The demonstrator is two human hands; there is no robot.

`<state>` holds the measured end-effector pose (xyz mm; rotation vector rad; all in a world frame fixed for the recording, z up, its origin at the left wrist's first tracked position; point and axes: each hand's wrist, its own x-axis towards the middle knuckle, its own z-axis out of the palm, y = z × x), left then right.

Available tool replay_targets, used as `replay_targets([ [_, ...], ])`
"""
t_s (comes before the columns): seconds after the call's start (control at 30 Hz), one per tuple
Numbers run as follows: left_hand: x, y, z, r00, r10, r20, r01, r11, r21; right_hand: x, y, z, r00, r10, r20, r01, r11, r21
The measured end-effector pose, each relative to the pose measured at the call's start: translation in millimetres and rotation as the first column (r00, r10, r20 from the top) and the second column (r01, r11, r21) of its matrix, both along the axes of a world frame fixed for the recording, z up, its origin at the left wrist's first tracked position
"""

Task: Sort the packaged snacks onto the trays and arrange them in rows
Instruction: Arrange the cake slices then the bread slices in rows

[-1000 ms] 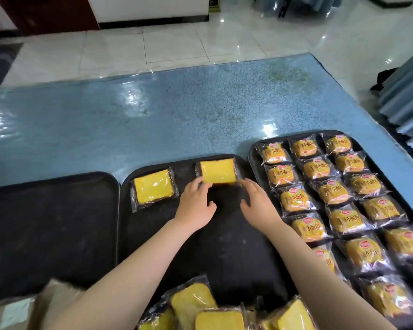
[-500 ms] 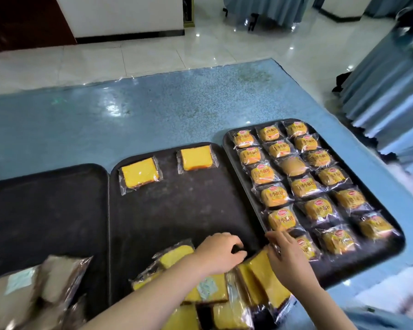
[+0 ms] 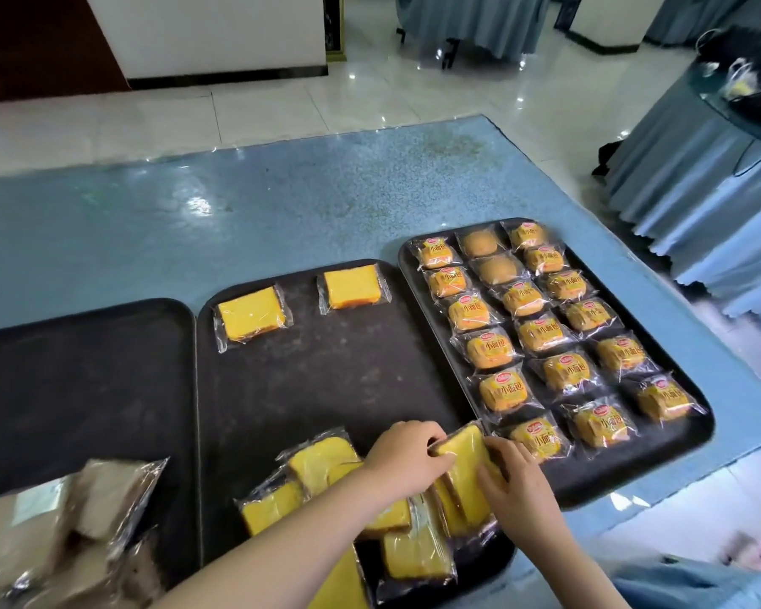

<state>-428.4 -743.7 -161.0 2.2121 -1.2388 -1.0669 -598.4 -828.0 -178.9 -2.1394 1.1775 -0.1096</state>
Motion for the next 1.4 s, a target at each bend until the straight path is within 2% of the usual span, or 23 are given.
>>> replay_targets([
  [0.13,19,10,6,0.967,0.205,-0.150,-0.218,0.972,-0.082,25,-1,11,0.995,-0.004,0.097,0.003,1.000,0.008],
  [0.27,50,28,10,0.875,0.368,-0.314,-0.418,0.902,-0.109,63,2,18,0.989,-0.048,0.141,0.046,0.999,0.017],
  [0.37,73,48,12,0.707,0.502,-0.498,-0.619,0.780,-0.092,93,6,19,0.978,-0.077,0.194,0.071,0.997,0.039],
  [0.5,99,80,12,0.416,0.610,-0.675,-0.844,0.535,-0.037,137,24,17,0.926,-0.220,0.307,0.117,0.940,0.319],
  [0.57,110,94,8,0.340,0.647,-0.682,-0.892,0.451,-0.017,161,34,12,0.928,-0.193,0.320,0.044,0.907,0.419],
  [0.7,132,116,-7,0.247,0.721,-0.648,-0.940,0.342,0.022,206,45,2,0.963,0.010,0.269,-0.117,0.916,0.384],
  [0.8,150,127,-19,0.311,0.812,-0.494,-0.941,0.336,-0.040,237,48,-3,0.971,0.111,0.212,-0.185,0.910,0.371],
  [0.93,175,134,-36,0.481,0.849,-0.218,-0.876,0.478,-0.070,274,47,-11,0.967,0.209,0.142,-0.247,0.903,0.352],
  [1.0,185,135,-53,0.556,0.819,-0.139,-0.829,0.557,-0.036,289,44,-14,0.956,0.275,0.106,-0.295,0.904,0.311],
  [1.07,195,137,-80,0.600,0.790,-0.123,-0.797,0.604,-0.007,299,43,-17,0.946,0.315,0.075,-0.324,0.908,0.265],
  [1.2,201,133,-83,0.626,0.766,-0.148,-0.773,0.635,0.016,307,45,-24,0.936,0.349,0.052,-0.351,0.908,0.228],
  [1.4,188,131,-32,0.670,0.722,-0.175,-0.732,0.681,0.010,296,41,-22,0.923,0.382,0.038,-0.379,0.890,0.254],
])
